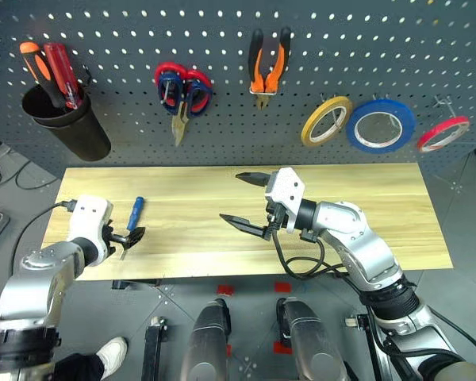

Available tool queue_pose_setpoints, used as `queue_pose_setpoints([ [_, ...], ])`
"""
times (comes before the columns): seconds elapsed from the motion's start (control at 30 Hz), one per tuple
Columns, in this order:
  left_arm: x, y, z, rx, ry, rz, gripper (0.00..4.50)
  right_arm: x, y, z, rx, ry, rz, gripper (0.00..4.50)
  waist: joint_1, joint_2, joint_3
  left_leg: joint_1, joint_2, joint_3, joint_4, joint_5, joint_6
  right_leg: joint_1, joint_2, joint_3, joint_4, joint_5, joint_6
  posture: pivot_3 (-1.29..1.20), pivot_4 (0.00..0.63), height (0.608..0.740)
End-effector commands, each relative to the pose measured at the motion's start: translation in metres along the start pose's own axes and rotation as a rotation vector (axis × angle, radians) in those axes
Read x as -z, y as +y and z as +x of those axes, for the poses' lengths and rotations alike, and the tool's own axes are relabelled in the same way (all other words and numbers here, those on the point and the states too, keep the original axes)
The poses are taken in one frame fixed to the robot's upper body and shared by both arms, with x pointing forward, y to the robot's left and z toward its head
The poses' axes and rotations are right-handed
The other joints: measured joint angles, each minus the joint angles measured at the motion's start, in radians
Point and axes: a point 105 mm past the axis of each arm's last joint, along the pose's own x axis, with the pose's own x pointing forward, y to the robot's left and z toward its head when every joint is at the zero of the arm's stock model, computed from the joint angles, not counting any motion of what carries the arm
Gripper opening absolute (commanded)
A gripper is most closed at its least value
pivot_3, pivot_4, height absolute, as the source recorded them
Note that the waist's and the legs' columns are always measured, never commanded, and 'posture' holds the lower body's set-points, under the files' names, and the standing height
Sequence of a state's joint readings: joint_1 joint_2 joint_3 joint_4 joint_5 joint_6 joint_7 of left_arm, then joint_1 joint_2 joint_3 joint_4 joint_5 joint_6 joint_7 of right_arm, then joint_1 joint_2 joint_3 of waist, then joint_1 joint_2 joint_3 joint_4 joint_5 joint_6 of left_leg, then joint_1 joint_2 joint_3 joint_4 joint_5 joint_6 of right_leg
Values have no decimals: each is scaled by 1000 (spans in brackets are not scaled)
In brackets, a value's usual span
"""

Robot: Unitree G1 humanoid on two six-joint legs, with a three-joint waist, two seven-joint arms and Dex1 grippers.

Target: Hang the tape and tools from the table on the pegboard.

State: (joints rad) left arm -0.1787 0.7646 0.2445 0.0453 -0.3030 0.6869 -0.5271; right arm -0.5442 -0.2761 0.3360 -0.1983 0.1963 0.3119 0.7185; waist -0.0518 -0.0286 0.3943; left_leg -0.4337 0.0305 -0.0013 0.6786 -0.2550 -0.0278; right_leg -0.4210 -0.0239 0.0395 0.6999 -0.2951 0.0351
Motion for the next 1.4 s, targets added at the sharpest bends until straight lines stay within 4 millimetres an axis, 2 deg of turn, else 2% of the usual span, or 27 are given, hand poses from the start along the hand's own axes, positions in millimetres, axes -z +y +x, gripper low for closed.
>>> queue_pose_setpoints([
  [0.03,-9,13,6,3,-8,65,4459,-11,-5,3,26,-23,5,4500,-2,0,11,0,0,0,0,0,0,0,0,0,1,0,0,-102,498,740],
  [0.23,-16,31,21,-6,2,126,4459,-15,-9,5,52,-19,27,4500,-6,1,32,0,1,2,0,0,0,-3,1,1,4,0,0,-118,519,740],
  [0.37,-16,33,28,8,18,151,4459,-15,-9,5,64,-14,31,4500,-8,1,44,0,1,3,0,0,0,-4,1,1,4,0,0,-122,528,740],
  [0.53,-7,32,35,26,55,141,4459,-15,-10,4,74,-1,25,4500,-11,1,52,0,2,4,0,0,0,-5,1,2,5,0,0,-136,533,740],
  [0.63,-6,31,37,37,67,153,3833,-14,-12,3,85,3,26,4500,-12,1,55,0,2,4,0,0,-1,-5,1,2,5,0,0,-138,532,740],
  [0.97,-8,33,37,36,64,151,705,-15,-17,1,102,4,20,4500,-15,1,55,0,2,4,-1,1,-1,-5,1,2,4,0,0,-137,523,740],
  [1.0,-8,33,37,35,63,152,587,-15,-17,1,100,6,18,4500,-15,1,55,0,2,4,-1,1,-1,-5,1,2,4,0,0,-137,515,740],
  [1.23,-8,26,36,19,67,261,588,-11,-17,-2,87,6,5,4500,-15,1,55,0,2,4,-1,1,-1,-5,0,2,3,0,0,-140,479,740],
  [1.4,-21,-5,25,23,-12,388,588,-20,-15,-17,58,-69,61,4500,-18,0,54,-1,3,4,-3,2,-5,-4,-1,1,0,0,0,-148,436,740],
])
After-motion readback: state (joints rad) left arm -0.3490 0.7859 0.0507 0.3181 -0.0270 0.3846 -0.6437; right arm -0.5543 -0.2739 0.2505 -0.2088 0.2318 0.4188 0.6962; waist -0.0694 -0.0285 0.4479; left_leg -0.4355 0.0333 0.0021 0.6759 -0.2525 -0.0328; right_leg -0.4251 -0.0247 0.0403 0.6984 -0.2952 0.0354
